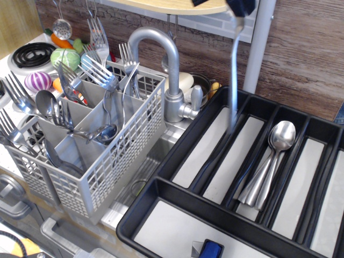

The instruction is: Put big spoon from basket to tray

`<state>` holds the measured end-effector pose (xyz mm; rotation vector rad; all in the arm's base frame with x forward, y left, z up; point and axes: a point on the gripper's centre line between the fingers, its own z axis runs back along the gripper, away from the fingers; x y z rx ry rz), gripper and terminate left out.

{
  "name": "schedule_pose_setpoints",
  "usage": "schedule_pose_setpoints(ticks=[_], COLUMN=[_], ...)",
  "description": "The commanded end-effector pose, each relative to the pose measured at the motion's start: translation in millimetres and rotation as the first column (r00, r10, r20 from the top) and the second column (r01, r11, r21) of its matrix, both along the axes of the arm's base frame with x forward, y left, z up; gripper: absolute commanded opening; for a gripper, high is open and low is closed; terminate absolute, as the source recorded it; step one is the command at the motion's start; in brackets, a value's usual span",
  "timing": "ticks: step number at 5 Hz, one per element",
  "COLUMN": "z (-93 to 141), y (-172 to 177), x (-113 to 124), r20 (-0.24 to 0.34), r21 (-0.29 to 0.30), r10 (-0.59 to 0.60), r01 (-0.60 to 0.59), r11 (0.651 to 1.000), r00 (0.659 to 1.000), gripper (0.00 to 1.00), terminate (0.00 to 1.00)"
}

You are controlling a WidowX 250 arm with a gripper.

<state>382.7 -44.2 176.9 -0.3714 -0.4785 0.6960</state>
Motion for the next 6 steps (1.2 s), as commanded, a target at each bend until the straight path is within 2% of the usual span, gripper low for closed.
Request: schedule_pose_setpoints(ticks=[1,2,3,4,5,6], z=[-9,-30,-43,-50,-64,-79], y=[-21,-31,-38,-38,-33,-34], x=[11,8,-4,-20,-31,-33], r20=[0.08,0.056,-0.026,-0.052,-0.002,0.05], r21=[-0.05,-0.056,-0.049,-0.06,-0.096,0.018], r10=[0.027,0.023,0.011,-0.021,-0.053,-0.119], r01=[-0.023,-0.02,-0.012,0.018,0.053,0.118], r11=[0.998,0.998,0.999,0.998,0.994,0.993], r00=[0.996,0.998,1.0,0.998,0.999,0.992], gripper=[0.0,0.0,0.0,0.0,0.0,0.0], terminate=[0.0,0.0,0.0,0.0,0.0,0.0])
